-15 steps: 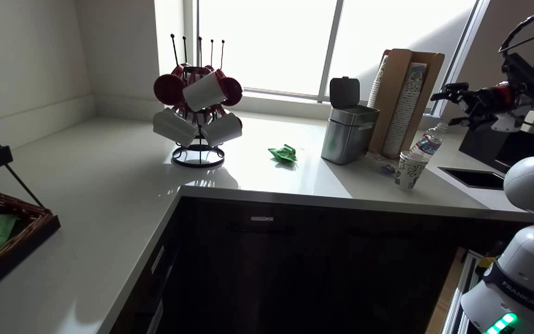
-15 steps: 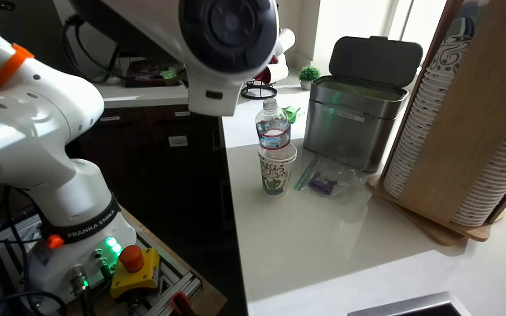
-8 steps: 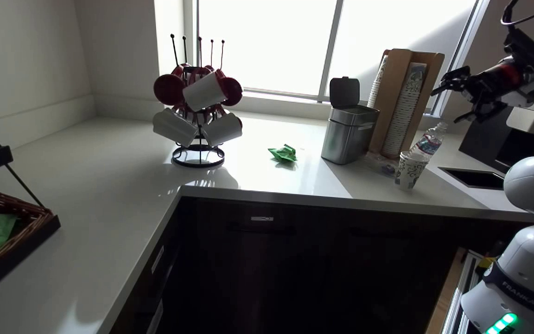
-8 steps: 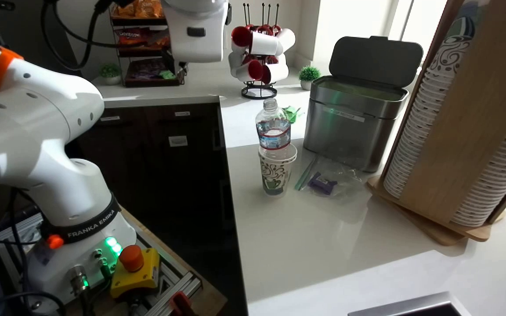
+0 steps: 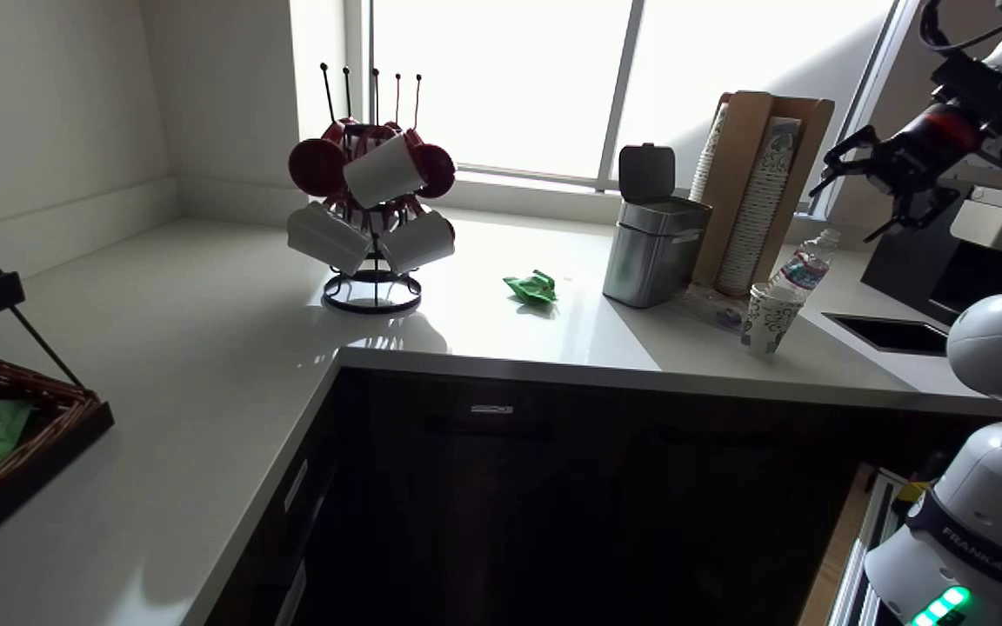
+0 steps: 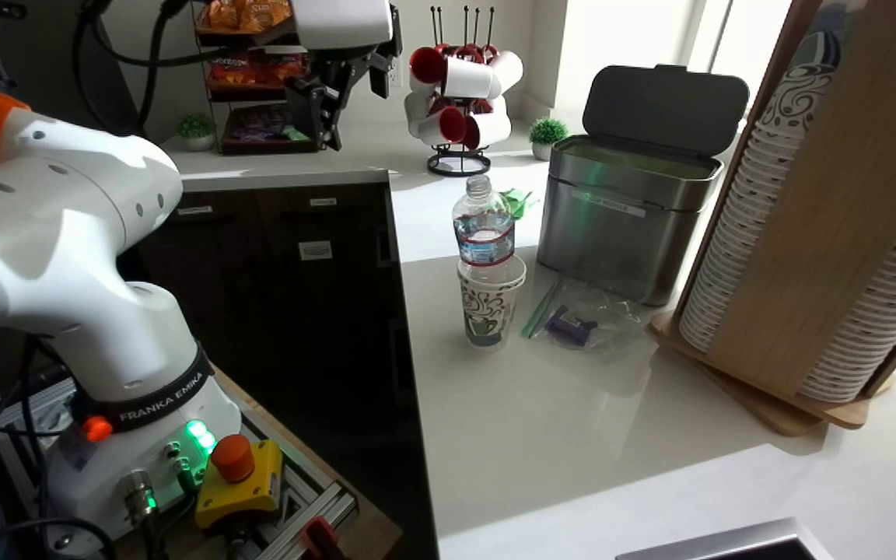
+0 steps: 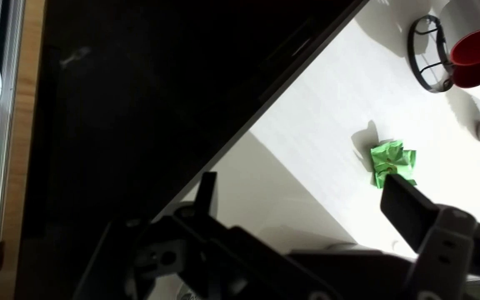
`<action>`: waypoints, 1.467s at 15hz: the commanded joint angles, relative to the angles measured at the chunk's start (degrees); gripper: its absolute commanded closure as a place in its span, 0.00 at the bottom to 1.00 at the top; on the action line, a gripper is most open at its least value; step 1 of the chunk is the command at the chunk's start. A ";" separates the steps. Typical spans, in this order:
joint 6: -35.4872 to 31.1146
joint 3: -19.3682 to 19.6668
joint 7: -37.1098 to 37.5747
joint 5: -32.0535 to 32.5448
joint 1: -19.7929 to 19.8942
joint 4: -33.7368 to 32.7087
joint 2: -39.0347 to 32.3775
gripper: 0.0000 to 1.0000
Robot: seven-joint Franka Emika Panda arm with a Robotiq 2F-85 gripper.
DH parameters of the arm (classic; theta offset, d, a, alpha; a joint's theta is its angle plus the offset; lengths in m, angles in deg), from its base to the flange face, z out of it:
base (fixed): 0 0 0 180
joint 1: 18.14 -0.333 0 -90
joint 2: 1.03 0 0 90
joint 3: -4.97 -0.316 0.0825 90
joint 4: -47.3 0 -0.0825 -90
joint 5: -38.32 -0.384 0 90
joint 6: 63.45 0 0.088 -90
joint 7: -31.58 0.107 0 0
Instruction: Put the plastic bottle into the coffee cup
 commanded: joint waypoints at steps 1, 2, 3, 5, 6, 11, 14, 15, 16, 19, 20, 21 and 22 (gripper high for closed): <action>-1.69 1.20 1.54 1.65 -3.26 0.10 0.04 0.00; -1.96 0.87 1.59 1.85 -3.54 0.10 0.02 0.00; -1.98 0.83 1.60 1.96 -3.60 0.08 0.02 0.00; -2.38 0.68 -0.99 3.37 -4.64 0.17 1.04 0.00; -2.44 0.48 -3.26 6.34 -5.70 -0.57 1.38 0.00; -1.57 3.20 -7.59 20.78 -10.32 -4.07 1.49 0.00; -3.38 5.41 -11.22 29.58 -12.47 -5.08 2.50 0.00; -4.76 6.53 -13.01 31.94 -13.40 -4.94 3.00 0.00; -6.73 7.53 -14.51 34.23 -14.14 -4.65 3.52 0.00; -13.36 10.85 -19.00 39.85 -16.60 -3.21 5.44 0.00; -16.06 11.93 -20.21 41.12 -17.43 -2.60 6.13 0.00; -18.91 13.14 -21.42 42.10 -18.19 -2.08 6.70 0.00; -21.24 14.41 -22.55 42.61 -19.00 -1.81 7.15 0.00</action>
